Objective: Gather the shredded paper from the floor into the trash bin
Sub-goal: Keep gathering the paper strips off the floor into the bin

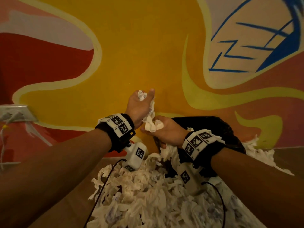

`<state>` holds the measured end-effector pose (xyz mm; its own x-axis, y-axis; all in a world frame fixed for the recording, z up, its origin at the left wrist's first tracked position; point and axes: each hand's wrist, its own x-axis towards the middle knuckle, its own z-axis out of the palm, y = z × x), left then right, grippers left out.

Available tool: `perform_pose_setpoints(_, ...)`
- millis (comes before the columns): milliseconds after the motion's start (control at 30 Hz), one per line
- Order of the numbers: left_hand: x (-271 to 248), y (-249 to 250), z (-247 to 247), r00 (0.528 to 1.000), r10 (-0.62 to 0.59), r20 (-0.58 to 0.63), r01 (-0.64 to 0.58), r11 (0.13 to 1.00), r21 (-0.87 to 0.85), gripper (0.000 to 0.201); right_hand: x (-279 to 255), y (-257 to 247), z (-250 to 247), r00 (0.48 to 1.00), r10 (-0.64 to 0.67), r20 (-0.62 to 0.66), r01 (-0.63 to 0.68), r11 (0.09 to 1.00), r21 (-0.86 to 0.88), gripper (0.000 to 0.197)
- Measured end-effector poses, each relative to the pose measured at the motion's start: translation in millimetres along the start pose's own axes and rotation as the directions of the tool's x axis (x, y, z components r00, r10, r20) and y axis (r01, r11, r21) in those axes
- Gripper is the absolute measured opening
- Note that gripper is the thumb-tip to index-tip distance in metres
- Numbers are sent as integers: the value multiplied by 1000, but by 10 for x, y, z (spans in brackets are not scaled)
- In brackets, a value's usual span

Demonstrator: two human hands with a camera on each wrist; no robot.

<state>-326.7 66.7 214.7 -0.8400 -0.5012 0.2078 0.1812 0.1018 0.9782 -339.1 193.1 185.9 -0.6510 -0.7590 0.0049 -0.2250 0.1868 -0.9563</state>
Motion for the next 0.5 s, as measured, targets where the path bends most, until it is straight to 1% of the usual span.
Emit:
perform_pose_setpoints(33, -12, -6, 11, 1000, 10, 13, -10, 999, 35, 34, 5, -27, 11, 1000, -14, -21, 14, 999, -35, 12)
perform_pose_setpoints(100, -43, -7, 28, 999, 29, 43, -31, 998, 56, 35, 9, -68, 10, 996, -40, -74, 31, 992, -119, 19)
perform_pose_setpoints(167, -58, -25, 19, 995, 58, 75, -63, 996, 61, 34, 6, -92, -10, 992, -47, -116, 30, 989, -146, 20)
perform_pose_setpoints(233, -80, -43, -14, 990, 79, 115, -93, 988, 121, 33, 5, -115, -40, 989, -2, -148, -7, 998, -63, 18)
perform_pose_setpoints(300, -107, -72, -42, 989, 78, 129, -96, 985, 141, 36, -1, -145, -54, 989, 44, -139, -38, 998, 42, 15)
perform_pose_setpoints(400, -111, -96, -46, 998, 1, 66, -7, 996, 84, 47, 14, -148, -83, 989, 100, -109, -90, 992, 92, 14)
perform_pose_setpoints(467, -96, -99, -44, 999, -23, 44, 22, 1000, 18, 36, 18, -131, -96, 987, 122, -105, -107, 984, 140, 24)
perform_pose_setpoints(500, -90, -94, -46, 999, -26, 42, 28, 999, -29, 32, 20, -117, -95, 987, 125, -104, -106, 980, 169, 34)
